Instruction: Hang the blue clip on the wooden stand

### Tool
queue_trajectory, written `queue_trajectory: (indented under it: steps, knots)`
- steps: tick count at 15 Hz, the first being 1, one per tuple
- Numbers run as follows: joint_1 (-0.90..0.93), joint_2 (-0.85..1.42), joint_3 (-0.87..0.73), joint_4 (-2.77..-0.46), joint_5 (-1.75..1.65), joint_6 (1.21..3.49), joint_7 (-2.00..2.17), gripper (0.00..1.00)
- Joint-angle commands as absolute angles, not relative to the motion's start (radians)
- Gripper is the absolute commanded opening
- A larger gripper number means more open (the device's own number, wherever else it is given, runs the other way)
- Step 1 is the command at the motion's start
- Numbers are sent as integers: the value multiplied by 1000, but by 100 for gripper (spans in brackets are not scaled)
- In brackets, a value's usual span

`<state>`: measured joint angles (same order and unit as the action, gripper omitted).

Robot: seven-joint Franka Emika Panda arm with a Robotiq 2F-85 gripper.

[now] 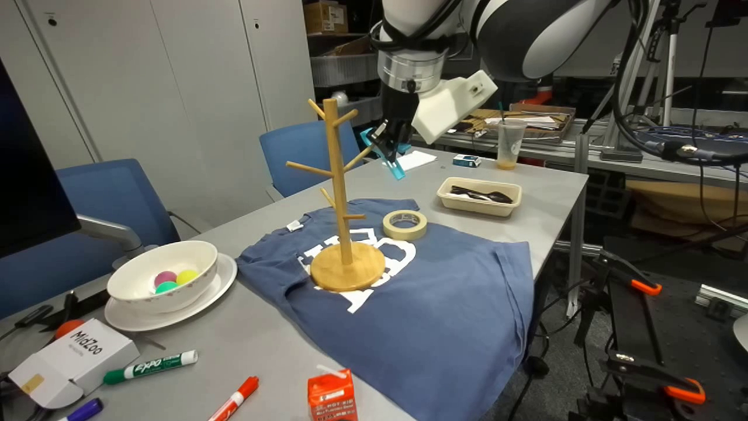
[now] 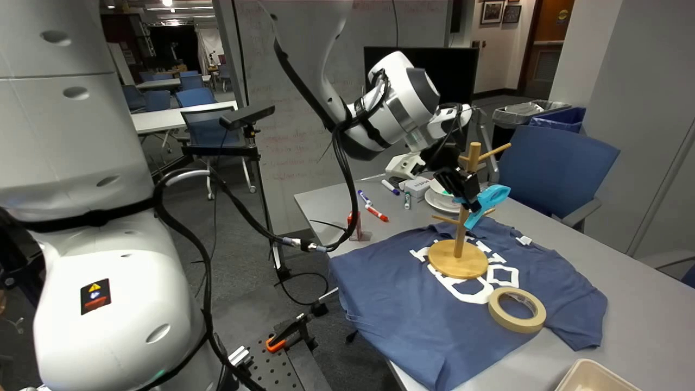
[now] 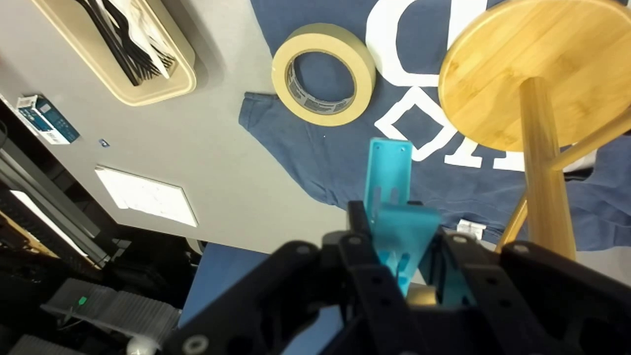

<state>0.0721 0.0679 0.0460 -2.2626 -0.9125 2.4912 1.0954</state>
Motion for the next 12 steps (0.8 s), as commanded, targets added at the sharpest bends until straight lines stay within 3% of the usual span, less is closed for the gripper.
queue_trajectory:
  steps: [1,12]
  knots:
    - [76,55,50,-2276,-886,2500,1080,6]
    - [85,96,61,-2268,-836,2518,1065,6]
